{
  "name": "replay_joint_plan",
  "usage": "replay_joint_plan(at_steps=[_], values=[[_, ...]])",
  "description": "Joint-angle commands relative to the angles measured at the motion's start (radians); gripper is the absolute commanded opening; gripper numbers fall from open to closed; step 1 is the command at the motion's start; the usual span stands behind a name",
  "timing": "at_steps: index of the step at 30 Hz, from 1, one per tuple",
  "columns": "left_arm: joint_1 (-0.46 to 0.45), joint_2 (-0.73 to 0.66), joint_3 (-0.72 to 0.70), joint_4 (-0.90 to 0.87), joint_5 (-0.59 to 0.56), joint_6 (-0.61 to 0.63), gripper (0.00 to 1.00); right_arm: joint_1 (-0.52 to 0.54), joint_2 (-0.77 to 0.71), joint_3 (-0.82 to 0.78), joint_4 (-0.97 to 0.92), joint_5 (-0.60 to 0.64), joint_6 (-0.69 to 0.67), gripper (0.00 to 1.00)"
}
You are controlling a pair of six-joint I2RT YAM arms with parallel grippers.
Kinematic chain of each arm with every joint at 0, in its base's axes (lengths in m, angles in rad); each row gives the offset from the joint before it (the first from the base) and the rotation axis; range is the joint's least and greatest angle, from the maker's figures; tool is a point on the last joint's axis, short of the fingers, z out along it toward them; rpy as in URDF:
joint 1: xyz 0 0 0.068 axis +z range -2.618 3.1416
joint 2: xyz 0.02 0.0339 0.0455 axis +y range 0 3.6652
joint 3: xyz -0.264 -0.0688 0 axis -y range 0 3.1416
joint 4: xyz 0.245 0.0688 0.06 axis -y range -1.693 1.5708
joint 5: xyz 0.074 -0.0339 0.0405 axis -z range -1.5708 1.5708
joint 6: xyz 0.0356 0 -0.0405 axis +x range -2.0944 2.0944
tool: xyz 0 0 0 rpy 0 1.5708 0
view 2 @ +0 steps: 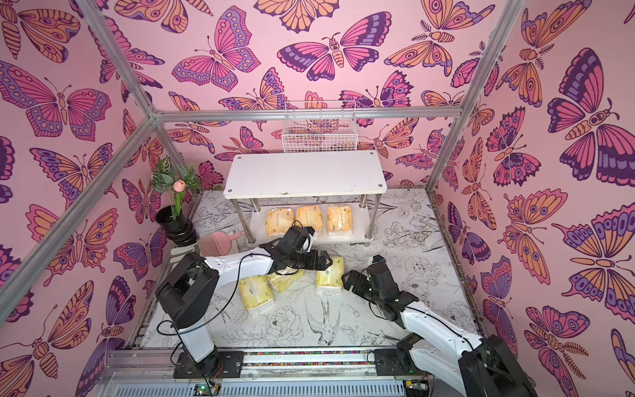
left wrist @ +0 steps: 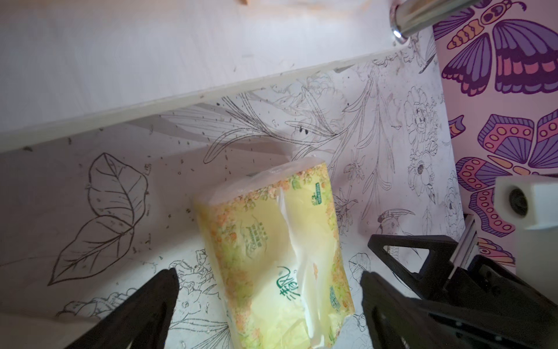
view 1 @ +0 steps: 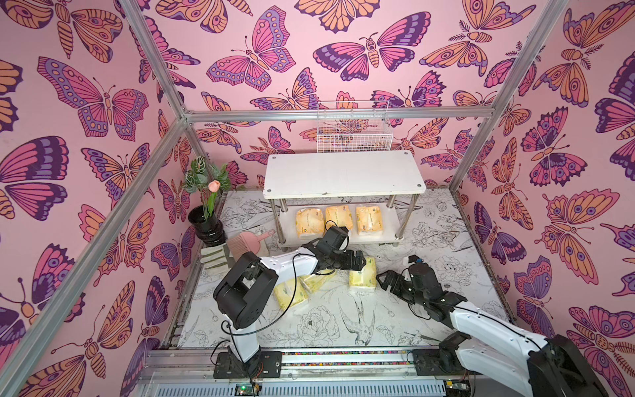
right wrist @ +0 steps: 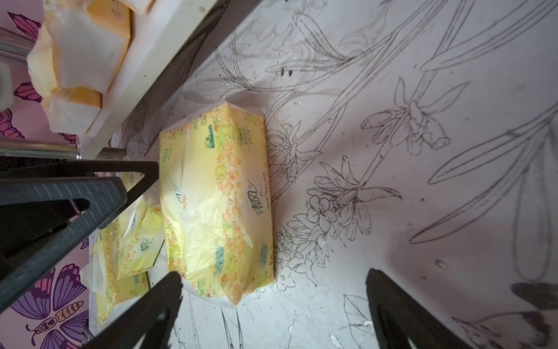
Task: Place the tissue boxes on the shelf by color
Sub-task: Pick up the box of tissues from the center of the board.
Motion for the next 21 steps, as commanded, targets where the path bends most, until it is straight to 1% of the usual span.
replay_joint_plan(at_steps=[1,6,10,14,21], values=[[0.004,0.024,0.018,-0.006,0.016,-0.011,1.0,-0.01,0.053,-0.007,0.1,-0.063,-0.011,0.98],[0.004,0.059,0.012,0.022,0.033,-0.033,1.0,-0.009,0.122,-0.035,0.197,-0.085,0.02,0.98],[0.004,0.083,0.002,0.062,0.052,-0.063,1.0,-0.009,0.2,-0.032,0.259,-0.147,0.046,0.98],[0.001,0.092,-0.017,0.093,0.055,-0.087,1.0,-0.01,0.291,-0.055,0.401,-0.201,0.119,0.97],[-0.012,0.098,-0.05,0.144,0.057,-0.12,1.0,-0.007,0.4,-0.073,0.559,-0.234,0.212,0.97]])
